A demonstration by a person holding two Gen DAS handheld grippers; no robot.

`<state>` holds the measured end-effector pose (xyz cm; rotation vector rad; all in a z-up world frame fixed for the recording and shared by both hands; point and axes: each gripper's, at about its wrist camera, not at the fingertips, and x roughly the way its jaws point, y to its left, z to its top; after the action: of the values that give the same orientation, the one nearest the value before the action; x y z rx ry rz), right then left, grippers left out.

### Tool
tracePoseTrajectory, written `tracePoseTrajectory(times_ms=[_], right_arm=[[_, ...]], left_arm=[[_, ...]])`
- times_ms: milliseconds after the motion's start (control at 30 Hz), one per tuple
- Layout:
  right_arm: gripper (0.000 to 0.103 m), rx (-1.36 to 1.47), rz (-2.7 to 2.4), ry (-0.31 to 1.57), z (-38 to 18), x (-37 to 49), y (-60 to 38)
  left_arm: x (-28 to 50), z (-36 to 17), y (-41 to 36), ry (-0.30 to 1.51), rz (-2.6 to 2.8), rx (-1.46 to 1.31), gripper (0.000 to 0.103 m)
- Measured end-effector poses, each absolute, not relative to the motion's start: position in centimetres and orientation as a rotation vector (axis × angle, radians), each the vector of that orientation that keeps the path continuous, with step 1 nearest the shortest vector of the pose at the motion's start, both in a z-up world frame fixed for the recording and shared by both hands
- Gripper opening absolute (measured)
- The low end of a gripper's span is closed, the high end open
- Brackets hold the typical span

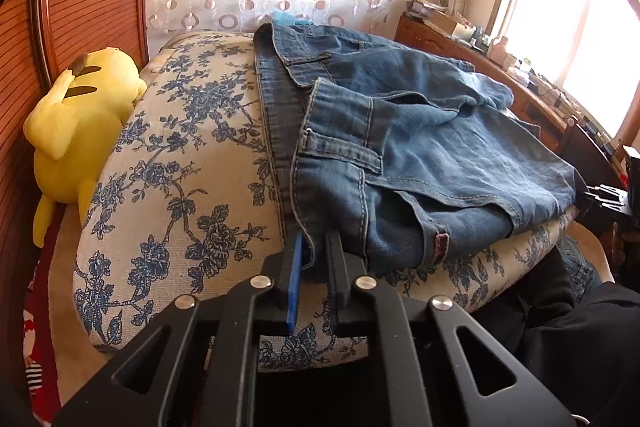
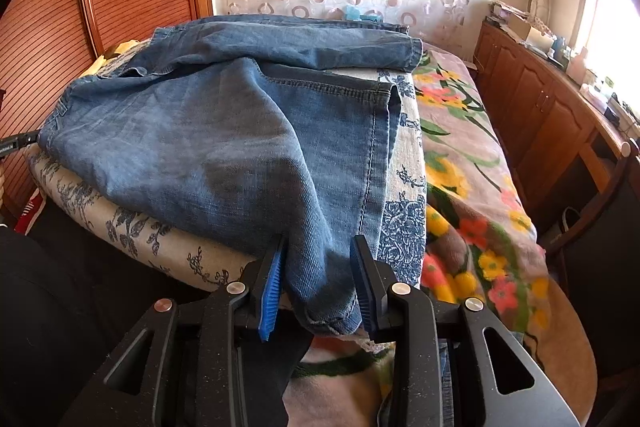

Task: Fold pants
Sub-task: 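Lift the held jeans up with both grippers and flip them over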

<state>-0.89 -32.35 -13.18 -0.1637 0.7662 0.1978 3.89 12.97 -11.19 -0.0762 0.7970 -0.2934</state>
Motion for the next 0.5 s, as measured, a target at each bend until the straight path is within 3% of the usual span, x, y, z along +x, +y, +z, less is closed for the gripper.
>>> tracePoseTrajectory(times_ms=[100, 133, 233, 500], right_arm=[[0.033, -0.159, 0.198, 0.769, -13.4, -0.9, -32.5], [0.02, -0.163, 0.202, 0.767, -13.4, -0.9, -32.4], [0.009, -0.17, 0.228, 0.749, -12.7, -1.2, -32.2], [0.006, -0.183, 0.22, 0.58, -6.2, -2.9, -32.8]], left_arm=[[3.7, -10.9, 12.8, 0.79, -0.29, -0.064, 0.005], [3.6, -10.7, 12.7, 0.784, -0.289, -0.061, 0.004], [3.0, -9.5, 12.8, 0.745, -0.285, -0.064, 0.003], [1.2, -3.9, 12.8, 0.601, -0.298, -0.071, 0.003]])
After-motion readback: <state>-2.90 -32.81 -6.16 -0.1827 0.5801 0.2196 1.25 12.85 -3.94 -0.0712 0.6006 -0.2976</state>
